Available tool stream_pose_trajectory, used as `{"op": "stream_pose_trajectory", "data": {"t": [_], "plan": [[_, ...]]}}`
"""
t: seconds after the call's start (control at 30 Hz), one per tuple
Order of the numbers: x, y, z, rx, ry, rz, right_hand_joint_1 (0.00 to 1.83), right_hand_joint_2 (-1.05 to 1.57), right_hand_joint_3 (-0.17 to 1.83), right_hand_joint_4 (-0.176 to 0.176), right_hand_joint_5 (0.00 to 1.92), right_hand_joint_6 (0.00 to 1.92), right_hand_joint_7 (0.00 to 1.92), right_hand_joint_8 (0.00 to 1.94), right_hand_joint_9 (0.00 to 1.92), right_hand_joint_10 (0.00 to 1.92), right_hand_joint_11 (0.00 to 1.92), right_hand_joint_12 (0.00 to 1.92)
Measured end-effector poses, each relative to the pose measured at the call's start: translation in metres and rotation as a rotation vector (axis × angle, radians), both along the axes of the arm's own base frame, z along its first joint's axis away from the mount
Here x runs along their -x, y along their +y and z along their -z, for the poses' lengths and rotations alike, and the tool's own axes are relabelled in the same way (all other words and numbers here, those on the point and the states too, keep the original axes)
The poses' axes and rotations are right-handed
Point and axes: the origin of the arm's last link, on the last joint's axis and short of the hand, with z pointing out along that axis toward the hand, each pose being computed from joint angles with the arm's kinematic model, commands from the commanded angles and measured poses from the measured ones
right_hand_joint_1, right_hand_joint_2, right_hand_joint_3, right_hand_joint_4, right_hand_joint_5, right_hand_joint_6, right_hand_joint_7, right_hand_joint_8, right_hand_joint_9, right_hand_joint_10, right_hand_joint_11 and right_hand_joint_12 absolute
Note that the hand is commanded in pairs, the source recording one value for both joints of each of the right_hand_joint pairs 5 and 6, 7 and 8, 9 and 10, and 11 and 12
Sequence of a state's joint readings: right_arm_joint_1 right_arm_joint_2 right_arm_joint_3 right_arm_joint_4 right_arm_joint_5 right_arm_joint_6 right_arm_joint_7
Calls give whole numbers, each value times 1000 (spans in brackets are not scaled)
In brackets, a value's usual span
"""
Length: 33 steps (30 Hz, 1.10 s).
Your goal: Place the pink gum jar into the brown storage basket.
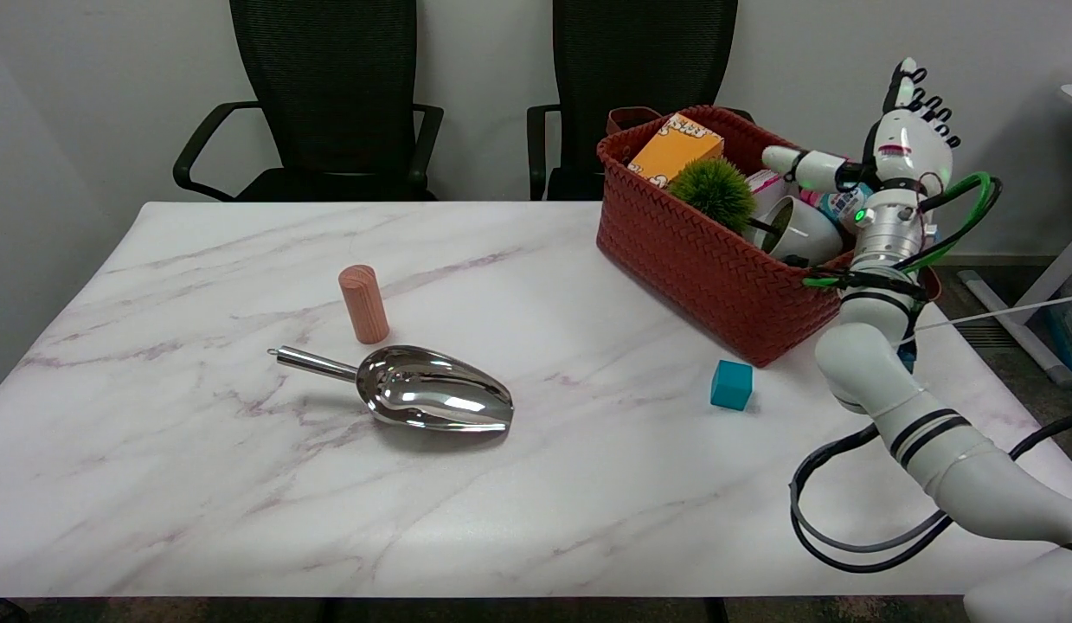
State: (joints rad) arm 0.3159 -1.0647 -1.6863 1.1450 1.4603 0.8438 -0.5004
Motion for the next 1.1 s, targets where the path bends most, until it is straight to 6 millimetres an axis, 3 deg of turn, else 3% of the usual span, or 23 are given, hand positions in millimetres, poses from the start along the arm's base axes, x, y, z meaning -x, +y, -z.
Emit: {"op": "stream_pose_trajectory", "data": {"t": [0.13, 0.27, 0.53, 0.7, 1.1], "plan": [[-9, 2, 7, -15, -11, -46, 575, 675, 116, 0, 0, 0, 222, 222, 218, 218, 230, 230], [-19, 7, 17, -42, -25, -117, 639, 629, -168, 0, 9, 9, 256, 256, 292, 292, 271, 271], [-38, 24, 50, -116, -26, -285, 766, 822, -175, 0, 143, 143, 391, 391, 424, 424, 428, 428], [-45, 38, 77, -185, -17, -388, 799, 943, -175, 0, 150, 150, 359, 359, 383, 383, 385, 385], [-33, 68, 134, -403, -82, -540, 781, 1048, -175, 0, 169, 169, 371, 371, 396, 396, 408, 408]]}}
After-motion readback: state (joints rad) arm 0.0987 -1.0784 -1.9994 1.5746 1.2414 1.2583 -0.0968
